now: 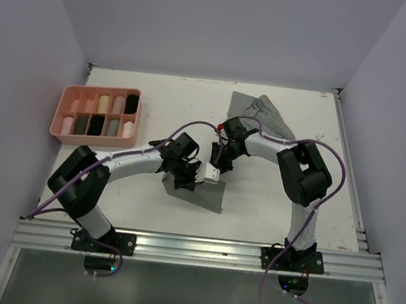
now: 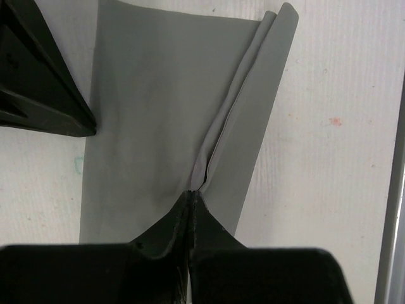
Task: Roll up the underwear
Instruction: Fold the underwear
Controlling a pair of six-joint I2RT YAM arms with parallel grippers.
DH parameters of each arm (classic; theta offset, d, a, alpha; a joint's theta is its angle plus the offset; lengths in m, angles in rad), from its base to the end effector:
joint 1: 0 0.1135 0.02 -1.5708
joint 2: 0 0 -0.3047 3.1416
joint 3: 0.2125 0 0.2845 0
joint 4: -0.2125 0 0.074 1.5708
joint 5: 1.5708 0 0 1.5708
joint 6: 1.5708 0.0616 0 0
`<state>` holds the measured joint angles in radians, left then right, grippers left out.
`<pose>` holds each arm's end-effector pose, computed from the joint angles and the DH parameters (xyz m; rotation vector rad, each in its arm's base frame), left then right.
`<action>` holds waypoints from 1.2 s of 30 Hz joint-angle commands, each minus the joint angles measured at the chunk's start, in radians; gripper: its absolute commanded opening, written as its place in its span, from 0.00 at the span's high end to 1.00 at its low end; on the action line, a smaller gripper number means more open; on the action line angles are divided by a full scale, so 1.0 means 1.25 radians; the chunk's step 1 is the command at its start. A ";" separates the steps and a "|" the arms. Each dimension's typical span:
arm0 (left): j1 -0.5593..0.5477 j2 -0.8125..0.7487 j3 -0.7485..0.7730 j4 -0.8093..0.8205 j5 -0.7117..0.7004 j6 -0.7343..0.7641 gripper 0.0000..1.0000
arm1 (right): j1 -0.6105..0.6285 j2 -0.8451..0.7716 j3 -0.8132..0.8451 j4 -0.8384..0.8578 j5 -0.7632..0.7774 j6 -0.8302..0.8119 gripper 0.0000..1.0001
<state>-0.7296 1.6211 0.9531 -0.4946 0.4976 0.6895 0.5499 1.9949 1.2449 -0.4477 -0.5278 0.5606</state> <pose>0.2351 -0.2497 0.1751 1.8426 1.9306 -0.6880 0.3556 0.2544 0.1271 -0.1346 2.9491 0.9703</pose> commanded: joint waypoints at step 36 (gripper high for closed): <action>0.076 0.092 0.108 0.122 -0.084 -0.002 1.00 | 0.002 0.091 0.051 -0.062 -0.015 -0.058 1.00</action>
<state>-0.6426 1.7283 1.0531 -0.3981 0.4049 0.6743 0.5488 2.0727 1.3052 -0.4694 -0.6086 0.5278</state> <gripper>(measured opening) 0.005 0.010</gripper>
